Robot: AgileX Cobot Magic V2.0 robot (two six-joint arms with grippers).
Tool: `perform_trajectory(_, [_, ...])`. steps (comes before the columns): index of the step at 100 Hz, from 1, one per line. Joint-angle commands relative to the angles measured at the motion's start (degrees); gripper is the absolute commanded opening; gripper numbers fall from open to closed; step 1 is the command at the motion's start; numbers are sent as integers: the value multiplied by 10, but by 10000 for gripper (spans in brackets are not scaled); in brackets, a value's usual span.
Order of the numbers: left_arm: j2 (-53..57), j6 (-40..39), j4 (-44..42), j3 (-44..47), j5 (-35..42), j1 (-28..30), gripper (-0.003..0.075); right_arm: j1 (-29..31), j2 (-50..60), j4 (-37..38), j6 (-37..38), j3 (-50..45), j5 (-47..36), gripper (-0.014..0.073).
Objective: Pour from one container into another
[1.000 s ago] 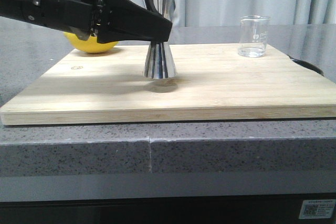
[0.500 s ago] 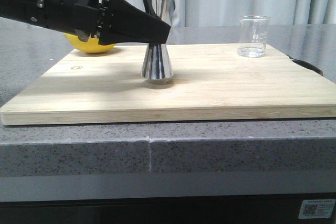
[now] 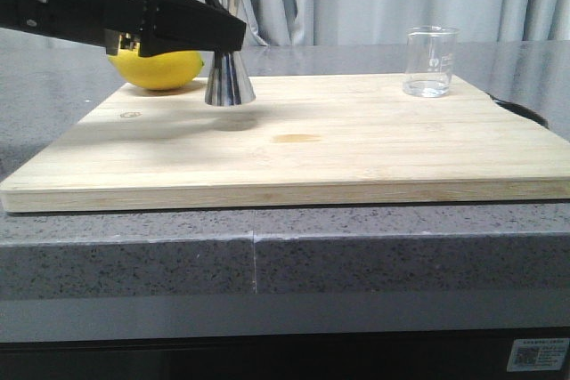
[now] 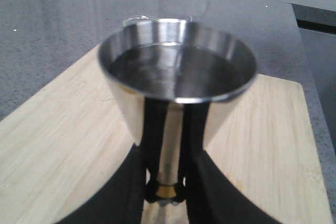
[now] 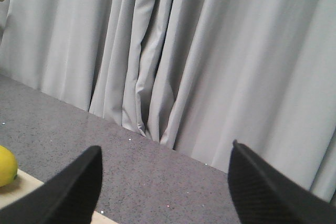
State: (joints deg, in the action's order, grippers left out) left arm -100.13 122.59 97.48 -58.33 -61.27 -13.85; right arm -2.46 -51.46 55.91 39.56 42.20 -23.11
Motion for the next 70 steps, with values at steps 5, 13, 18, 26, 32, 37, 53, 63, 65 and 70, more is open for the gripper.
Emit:
perform_trajectory(5, [25,10,54,-17,-34,10,-19,2,6,-5,5,12,-25,460])
perform_trajectory(13, [25,15,58,-17,-34,14,-19,2,6,-4,5,12,-25,460])
perform_trajectory(18, [25,22,58,-17,-34,16,-19,2,6,-4,5,12,-25,460])
perform_trajectory(26, [25,25,63,-17,-33,21,-19,2,6,-4,5,12,-25,460])
perform_trajectory(32, [25,26,63,-17,-31,22,-19,2,6,-4,5,12,-25,460])
perform_trajectory(37, [25,26,63,-17,-27,22,-19,2,6,-4,5,12,-25,460])
perform_trajectory(53, [25,26,63,-17,-10,26,-19,2,6,-4,6,12,-26,460])
perform_trajectory(63, [25,26,63,-17,-5,27,-19,2,6,-4,6,12,-27,460])
perform_trajectory(65, [25,26,63,-17,-5,27,-19,2,6,-4,6,12,-27,460])
perform_trajectory(70, [25,26,63,-17,-5,27,-19,2,6,-4,6,12,-27,460])
